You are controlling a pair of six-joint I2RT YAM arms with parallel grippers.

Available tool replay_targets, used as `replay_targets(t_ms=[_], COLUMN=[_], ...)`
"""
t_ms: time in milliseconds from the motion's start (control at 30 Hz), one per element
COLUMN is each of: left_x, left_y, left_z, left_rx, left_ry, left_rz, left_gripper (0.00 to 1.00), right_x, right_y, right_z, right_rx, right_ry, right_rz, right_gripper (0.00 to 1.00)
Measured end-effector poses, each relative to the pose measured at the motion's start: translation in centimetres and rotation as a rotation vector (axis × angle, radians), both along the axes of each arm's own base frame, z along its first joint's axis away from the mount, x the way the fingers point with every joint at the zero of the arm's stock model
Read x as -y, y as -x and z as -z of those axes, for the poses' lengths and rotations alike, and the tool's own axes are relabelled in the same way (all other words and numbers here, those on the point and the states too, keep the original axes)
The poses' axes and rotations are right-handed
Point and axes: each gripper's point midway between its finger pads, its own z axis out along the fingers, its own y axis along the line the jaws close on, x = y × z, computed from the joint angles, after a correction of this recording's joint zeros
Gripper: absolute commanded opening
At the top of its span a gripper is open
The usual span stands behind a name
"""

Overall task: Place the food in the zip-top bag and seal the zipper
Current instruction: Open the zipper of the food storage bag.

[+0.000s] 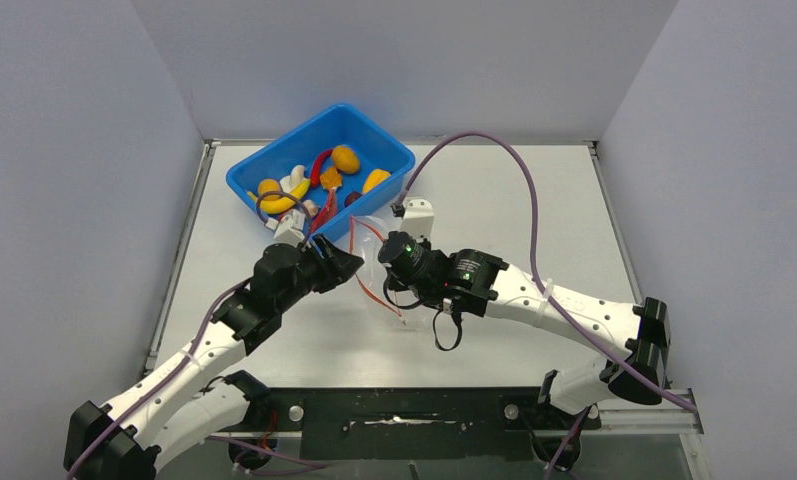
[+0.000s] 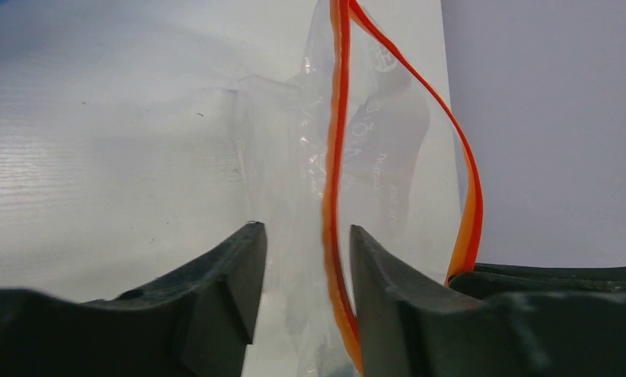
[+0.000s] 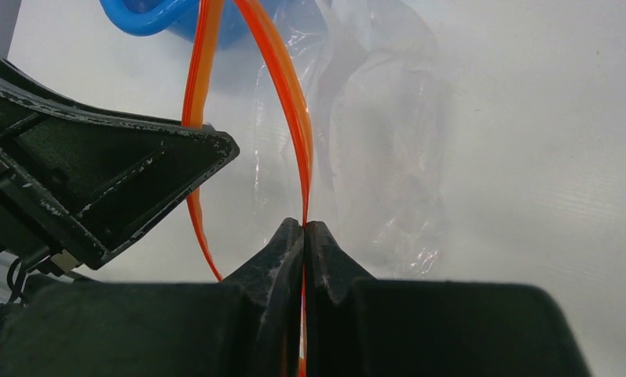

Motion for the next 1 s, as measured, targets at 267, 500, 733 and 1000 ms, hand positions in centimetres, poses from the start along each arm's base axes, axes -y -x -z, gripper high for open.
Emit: replay_targets(t_ms=[267,500,733,1000], left_x=[0.7,0.6,1.0,0.7], left_y=[-0.1,0.2,0.4,0.7], left_z=[0.7,-0.9,-2.7,-4.8], left_rx=[-0.012,0.028,0.055,0.104], left_ry=[-0.009,0.019,0.053,0.061], left_rz=[0.033,0.039,0.058,0.066], left_gripper=[0.0,0.0,0.0,0.0], right_x=[0.5,1.1,-0.2,0.5], right_y=[0.2,0.0,-0.6,-1.8], right_z=[0.6,-1.6,-1.5,0.2], right_rx=[-0.014,-0.018,-0.021,-0.029], right_ry=[0.019,0.033,0.046,0.165], right_rz=[0.016,0.056,0.058,0.106], right_gripper=[0.2,0.37,0.35,0.1])
